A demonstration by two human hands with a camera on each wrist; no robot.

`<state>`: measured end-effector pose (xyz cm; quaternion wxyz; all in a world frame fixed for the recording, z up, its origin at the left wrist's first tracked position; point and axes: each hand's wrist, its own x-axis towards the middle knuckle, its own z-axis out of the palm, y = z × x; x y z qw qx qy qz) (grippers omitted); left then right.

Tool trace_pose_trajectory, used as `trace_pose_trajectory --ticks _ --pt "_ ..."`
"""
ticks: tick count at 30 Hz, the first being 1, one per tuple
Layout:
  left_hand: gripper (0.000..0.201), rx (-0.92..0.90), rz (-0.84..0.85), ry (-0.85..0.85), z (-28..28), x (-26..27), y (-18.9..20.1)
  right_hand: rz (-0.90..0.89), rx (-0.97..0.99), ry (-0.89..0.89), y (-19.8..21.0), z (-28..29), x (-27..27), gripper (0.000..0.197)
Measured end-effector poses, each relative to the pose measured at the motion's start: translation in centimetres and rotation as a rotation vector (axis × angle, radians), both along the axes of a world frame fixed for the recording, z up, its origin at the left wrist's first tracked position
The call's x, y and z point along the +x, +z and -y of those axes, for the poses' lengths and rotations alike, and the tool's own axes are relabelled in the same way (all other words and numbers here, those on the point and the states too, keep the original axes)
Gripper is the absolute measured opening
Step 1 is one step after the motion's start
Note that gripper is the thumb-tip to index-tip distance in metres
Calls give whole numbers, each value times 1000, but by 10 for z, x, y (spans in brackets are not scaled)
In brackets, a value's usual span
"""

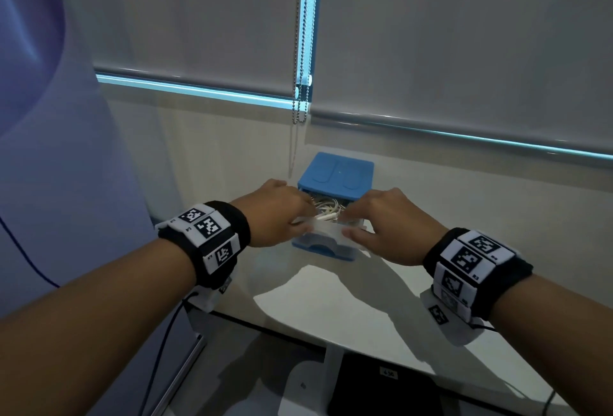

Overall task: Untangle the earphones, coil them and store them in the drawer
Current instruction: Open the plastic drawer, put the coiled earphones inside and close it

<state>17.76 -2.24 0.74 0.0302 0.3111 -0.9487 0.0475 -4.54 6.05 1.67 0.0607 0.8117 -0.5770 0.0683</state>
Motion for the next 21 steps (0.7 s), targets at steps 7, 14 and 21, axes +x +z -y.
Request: trace_pose_trajectory --ticks 7,14,21 --pt "30 -139 -190 9 9 -3 -6 -31 -90 -80 -7 9 0 29" --pt "26 -227 -202 -3 10 -6 -12 -7 -184 -127 -6 16 2 20" --pt "25 -204 -440 -21 15 -7 -14 346 -107 -128 -6 22 -3 49"
